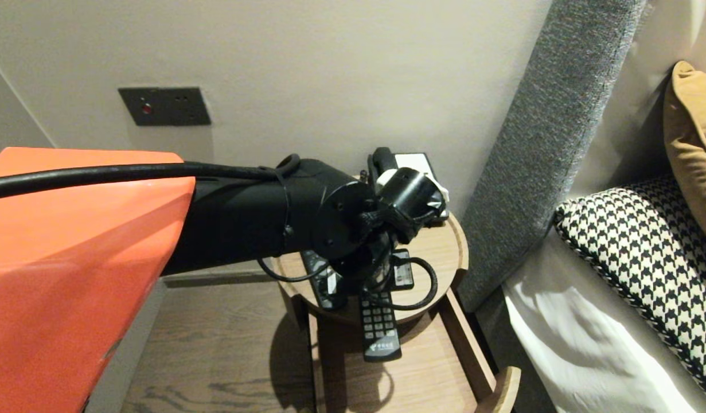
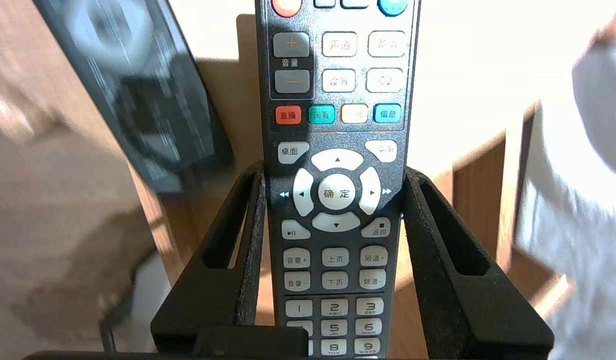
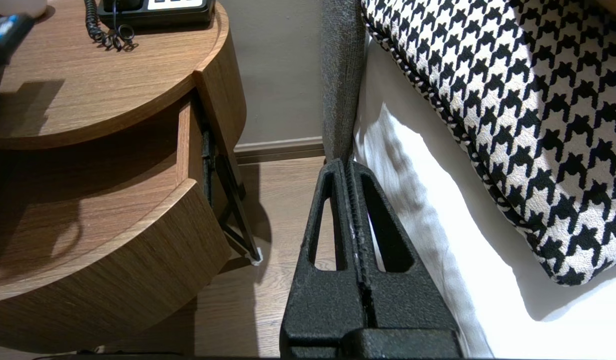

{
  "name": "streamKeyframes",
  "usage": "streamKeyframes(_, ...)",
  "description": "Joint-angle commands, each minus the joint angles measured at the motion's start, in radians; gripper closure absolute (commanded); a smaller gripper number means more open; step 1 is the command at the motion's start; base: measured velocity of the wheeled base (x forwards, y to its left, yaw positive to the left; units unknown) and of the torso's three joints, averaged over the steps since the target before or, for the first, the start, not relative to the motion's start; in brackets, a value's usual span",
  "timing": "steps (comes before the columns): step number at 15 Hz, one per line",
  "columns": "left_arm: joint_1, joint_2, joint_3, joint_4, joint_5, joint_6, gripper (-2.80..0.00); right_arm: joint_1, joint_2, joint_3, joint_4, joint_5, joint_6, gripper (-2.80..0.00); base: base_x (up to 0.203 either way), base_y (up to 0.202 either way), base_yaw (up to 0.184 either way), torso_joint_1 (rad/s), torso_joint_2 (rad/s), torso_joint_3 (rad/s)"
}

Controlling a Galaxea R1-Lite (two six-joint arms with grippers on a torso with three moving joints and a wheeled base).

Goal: Take the remote control out of the drawer one by one and place them on the table

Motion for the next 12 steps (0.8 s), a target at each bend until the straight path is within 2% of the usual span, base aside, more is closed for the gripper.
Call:
streamKeyframes(1, 0.043, 0.034, -0.019, -0.024, 0.005, 0.009, 0.0, -0.001, 0.001, 0.04, -0.001, 0.0, 0.0, 0.0, 0.0, 0.0, 0.0, 0.0, 0.0, 0.0)
streamKeyframes(5, 0.077, 0.042, -0.019, -0.105, 0.017, 0.005, 0.0, 0.0, 0.001, 0.04, -0.001, 0.0, 0.0, 0.0, 0.0, 0.0, 0.0, 0.0, 0.0, 0.0)
streamKeyframes(8, 0.092, 0.044, -0.019, -0.193, 0.075, 0.012, 0.0, 0.0, 0.001, 0.04, -0.002, 0.0, 0.0, 0.0, 0.0, 0.0, 0.0, 0.0, 0.0, 0.0)
streamKeyframes(12, 0.113, 0.056, -0.019, -0.252, 0.088, -0.002, 0.0, 0.0, 0.001, 0.04, -0.001, 0.0, 0.0, 0.0, 0.0, 0.0, 0.0, 0.0, 0.0, 0.0)
